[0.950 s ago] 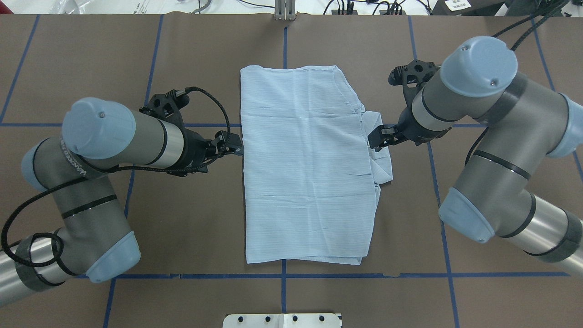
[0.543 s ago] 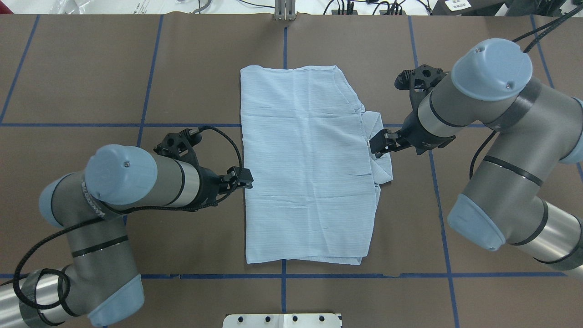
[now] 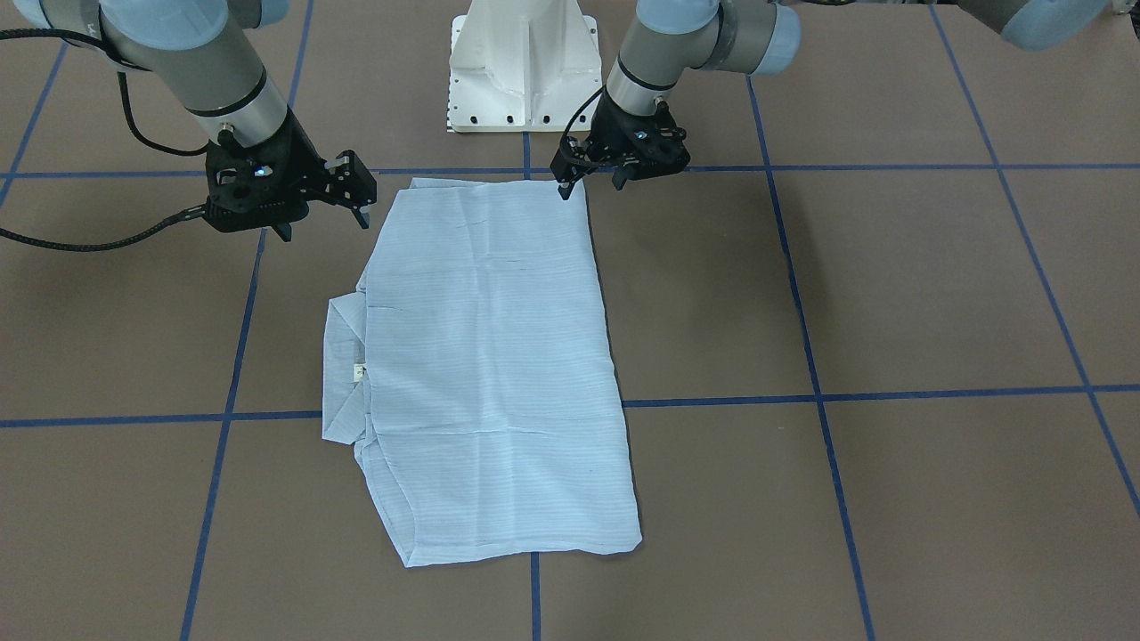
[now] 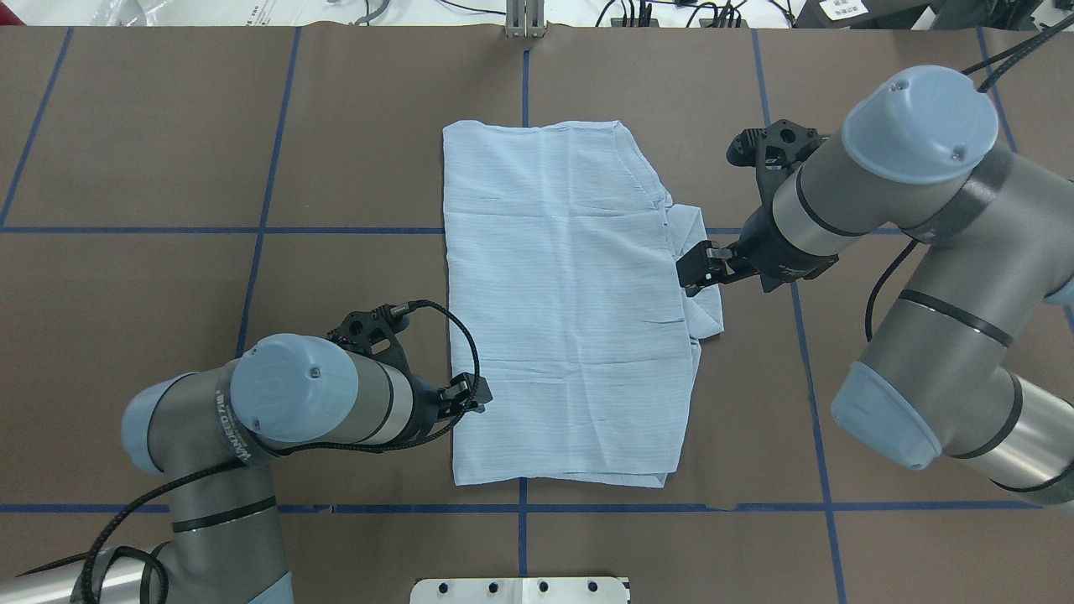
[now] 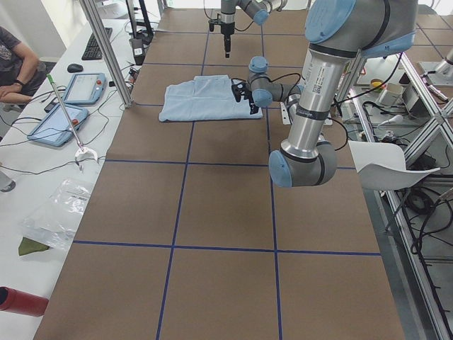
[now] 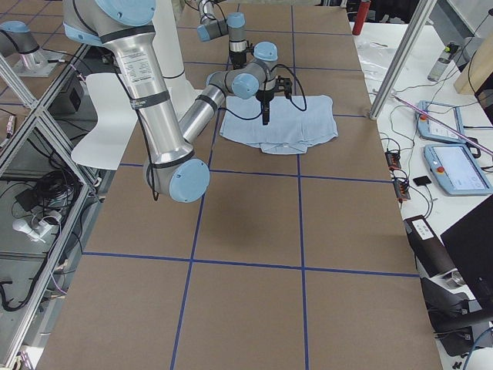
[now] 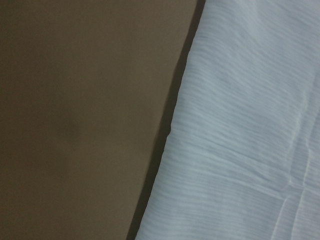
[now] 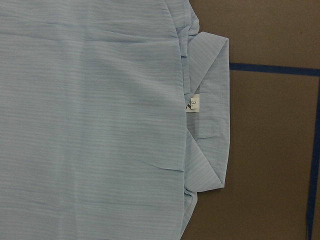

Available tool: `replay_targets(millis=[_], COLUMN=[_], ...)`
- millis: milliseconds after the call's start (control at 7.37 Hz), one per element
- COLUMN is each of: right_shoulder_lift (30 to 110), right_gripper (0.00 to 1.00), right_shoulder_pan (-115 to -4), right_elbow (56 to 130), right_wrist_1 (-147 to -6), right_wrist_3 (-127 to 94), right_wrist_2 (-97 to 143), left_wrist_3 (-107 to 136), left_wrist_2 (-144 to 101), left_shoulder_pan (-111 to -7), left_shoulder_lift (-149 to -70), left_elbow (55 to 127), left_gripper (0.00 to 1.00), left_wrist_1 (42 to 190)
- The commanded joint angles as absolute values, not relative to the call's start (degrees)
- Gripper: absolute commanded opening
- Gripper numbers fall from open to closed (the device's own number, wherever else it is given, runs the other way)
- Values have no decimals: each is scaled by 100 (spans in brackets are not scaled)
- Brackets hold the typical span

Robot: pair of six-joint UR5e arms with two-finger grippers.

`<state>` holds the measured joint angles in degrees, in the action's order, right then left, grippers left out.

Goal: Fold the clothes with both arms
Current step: 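Lower the left gripper to the near shirt edge while the right holds the collar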

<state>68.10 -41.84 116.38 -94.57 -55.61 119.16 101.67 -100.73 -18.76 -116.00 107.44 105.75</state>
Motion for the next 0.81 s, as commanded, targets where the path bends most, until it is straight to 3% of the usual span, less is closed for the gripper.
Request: replay_targets(millis=[0, 678], right_shoulder_lift=[6803, 6785], right_gripper=[100, 100], right_shoulder_pan=[-4184, -4175], right_elbow=[11672, 11646], right_wrist_1=[-9448, -9448], right_wrist_3=[-5563, -5660], right_wrist_2=[11944, 11962], left_wrist_3=[10178, 10178], left_wrist_2=[-9941, -9923], left_shoulder_pan=[-1776, -1732], left_shoulder_lift=[-11776, -11892], left_elbow=[10407, 10204], left_gripper=[91, 87], left_wrist_1=[10564, 10564])
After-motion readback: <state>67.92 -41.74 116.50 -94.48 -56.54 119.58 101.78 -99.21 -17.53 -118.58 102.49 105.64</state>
